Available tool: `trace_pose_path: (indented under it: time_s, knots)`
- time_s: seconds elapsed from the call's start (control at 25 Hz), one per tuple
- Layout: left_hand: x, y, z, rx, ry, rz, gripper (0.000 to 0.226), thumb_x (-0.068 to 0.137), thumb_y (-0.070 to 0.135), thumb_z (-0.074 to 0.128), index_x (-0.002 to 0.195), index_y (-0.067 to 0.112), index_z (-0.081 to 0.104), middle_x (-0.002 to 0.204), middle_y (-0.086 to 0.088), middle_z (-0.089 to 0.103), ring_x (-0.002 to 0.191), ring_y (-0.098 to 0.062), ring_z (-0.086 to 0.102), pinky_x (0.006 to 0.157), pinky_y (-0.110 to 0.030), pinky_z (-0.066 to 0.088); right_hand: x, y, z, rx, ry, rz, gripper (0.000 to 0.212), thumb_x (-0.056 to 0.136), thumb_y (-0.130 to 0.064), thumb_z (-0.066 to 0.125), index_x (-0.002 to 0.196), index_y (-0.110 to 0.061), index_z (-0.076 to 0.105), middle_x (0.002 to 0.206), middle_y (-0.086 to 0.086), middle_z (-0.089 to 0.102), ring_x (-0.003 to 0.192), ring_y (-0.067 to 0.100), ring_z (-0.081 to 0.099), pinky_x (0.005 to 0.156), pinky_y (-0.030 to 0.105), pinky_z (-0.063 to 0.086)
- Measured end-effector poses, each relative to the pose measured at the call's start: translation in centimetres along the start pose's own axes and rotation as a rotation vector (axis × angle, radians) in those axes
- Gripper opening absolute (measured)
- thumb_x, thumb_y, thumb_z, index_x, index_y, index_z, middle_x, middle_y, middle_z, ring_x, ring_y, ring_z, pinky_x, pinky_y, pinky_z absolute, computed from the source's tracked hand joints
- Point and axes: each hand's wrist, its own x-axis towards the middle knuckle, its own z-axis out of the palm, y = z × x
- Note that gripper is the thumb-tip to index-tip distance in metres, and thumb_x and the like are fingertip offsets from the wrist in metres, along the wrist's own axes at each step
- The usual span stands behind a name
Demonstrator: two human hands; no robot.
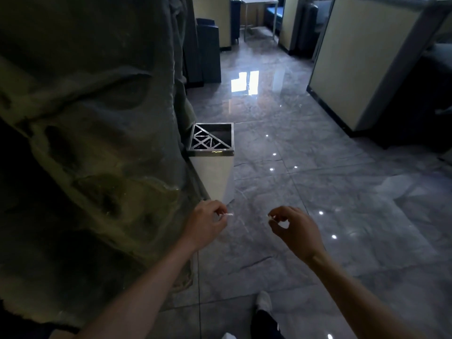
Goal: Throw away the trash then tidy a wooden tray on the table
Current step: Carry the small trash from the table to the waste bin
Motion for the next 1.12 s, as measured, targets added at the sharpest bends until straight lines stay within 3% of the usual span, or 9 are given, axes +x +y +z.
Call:
trace_pose_path:
  time_s: [0.12, 0.28, 0.44, 0.68, 0.84, 1.12]
  knots:
    - [5.8, 0.7, 1.8, -0.003, 0.019, -0.048, 0.006, 0.082, 0.017, 0.071, 0.084, 0.012, 0.07, 0.084, -0.004, 0.067, 0.081, -0.016, 0.057, 0.071, -0.017, 0.04, 6.4, 2.6, -1.2, 0.029, -0.019, -0.028, 0.016, 0.079, -0.027, 0.073, 0.092, -0.033, 0.067, 0.085, -0.015, 0.065, 0.08, 0.005, 0.057, 0.065, 0.028, 0.049]
    - [12.2, 0.7, 3.3, -0.006, 0.031, -0.1, 0.003, 0.085, 0.019, 0.068, 0.084, 0.017, 0.067, 0.082, 0.004, 0.06, 0.074, 0.003, 0.048, 0.065, -0.004, 0.036, 13.7, 4.8, -2.3, 0.053, -0.047, -0.074, 0.016, 0.079, -0.025, 0.073, 0.092, -0.032, 0.067, 0.085, -0.016, 0.064, 0.079, 0.004, 0.056, 0.064, 0.027, 0.048]
    - [17.1, -0.7, 4.1, -0.021, 0.041, -0.162, 0.003, 0.087, 0.02, 0.067, 0.085, 0.02, 0.065, 0.084, 0.007, 0.059, 0.079, 0.005, 0.05, 0.069, -0.011, 0.041, 19.8, 5.8, -2.0, 0.033, -0.081, -0.095, 0.014, 0.082, -0.027, 0.071, 0.095, -0.03, 0.068, 0.086, -0.014, 0.063, 0.08, 0.005, 0.057, 0.062, 0.022, 0.043]
    - [25.0, -5.7, 4.7, -0.028, 0.021, -0.23, 0.005, 0.088, 0.021, 0.065, 0.085, 0.024, 0.062, 0.086, 0.007, 0.058, 0.084, -0.009, 0.054, 0.073, -0.024, 0.049, 30.2, 6.3, 1.2, 0.032, -0.182, -0.125, 0.017, 0.086, -0.029, 0.066, 0.103, -0.028, 0.066, 0.097, -0.009, 0.065, 0.087, 0.007, 0.057, 0.075, 0.032, 0.052]
    - [30.9, -9.5, 4.8, -0.043, -0.004, -0.258, 0.003, 0.086, 0.023, 0.066, 0.088, 0.02, 0.066, 0.089, 0.006, 0.061, 0.087, -0.013, 0.057, 0.076, -0.033, 0.053, 36.9, 5.7, 4.1, 0.021, -0.207, -0.158, 0.015, 0.085, -0.03, 0.066, 0.1, -0.029, 0.065, 0.095, -0.01, 0.066, 0.085, 0.006, 0.057, 0.077, 0.033, 0.053]
    - [39.7, -14.3, 5.1, -0.056, -0.082, -0.294, 0.002, 0.086, 0.025, 0.065, 0.087, 0.025, 0.064, 0.092, 0.006, 0.061, 0.087, -0.009, 0.057, 0.077, -0.036, 0.054, 46.2, 5.3, 7.7, -0.001, -0.206, -0.144, 0.014, 0.086, -0.031, 0.066, 0.1, -0.03, 0.065, 0.094, -0.007, 0.068, 0.082, 0.007, 0.059, 0.072, 0.032, 0.054]
